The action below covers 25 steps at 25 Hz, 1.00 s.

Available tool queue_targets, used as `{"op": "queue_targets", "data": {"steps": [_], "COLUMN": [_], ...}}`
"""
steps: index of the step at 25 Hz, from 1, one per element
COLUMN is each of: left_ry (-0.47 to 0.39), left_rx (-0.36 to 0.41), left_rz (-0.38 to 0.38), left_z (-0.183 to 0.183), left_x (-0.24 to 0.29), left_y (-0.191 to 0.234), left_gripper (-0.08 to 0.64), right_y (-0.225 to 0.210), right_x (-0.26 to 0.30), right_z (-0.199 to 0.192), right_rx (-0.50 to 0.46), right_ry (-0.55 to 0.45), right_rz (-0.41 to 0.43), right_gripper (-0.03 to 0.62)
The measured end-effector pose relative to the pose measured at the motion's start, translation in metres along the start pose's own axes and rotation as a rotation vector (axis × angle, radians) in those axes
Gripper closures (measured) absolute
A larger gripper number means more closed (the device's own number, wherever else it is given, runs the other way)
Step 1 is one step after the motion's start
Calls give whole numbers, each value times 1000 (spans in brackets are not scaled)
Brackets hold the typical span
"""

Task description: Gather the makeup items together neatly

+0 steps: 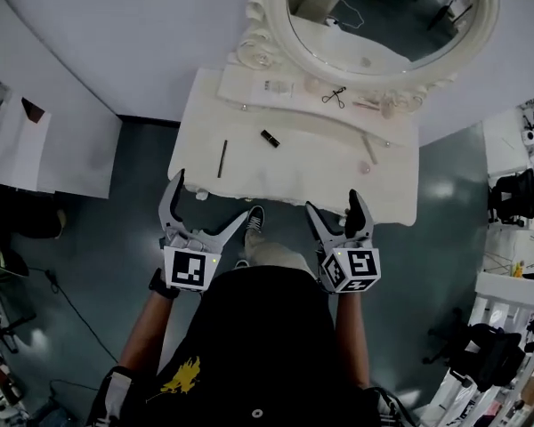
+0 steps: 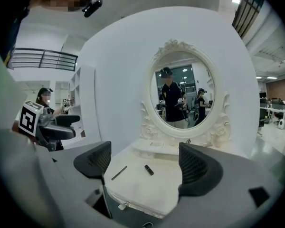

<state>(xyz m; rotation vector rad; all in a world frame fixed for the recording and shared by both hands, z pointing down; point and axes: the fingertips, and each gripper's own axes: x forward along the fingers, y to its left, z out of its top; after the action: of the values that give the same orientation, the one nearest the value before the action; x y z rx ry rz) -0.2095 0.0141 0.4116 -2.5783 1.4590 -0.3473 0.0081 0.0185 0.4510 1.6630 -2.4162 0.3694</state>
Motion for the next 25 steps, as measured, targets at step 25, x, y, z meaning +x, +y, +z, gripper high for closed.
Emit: {"op": "queue_targets", "data": {"steps": [25], "left_ry": [236], "left_rx": [188], "left_rz": [-41], "left_z": [-10], "left_x": [205], "left_y": [28], "left_gripper": [-23], "right_y": [-34], "right_x": [301], "right_z": [-174], "right_rx": [-59], "right_ry": [471], "right_rz": [249], "right_gripper": [356]}}
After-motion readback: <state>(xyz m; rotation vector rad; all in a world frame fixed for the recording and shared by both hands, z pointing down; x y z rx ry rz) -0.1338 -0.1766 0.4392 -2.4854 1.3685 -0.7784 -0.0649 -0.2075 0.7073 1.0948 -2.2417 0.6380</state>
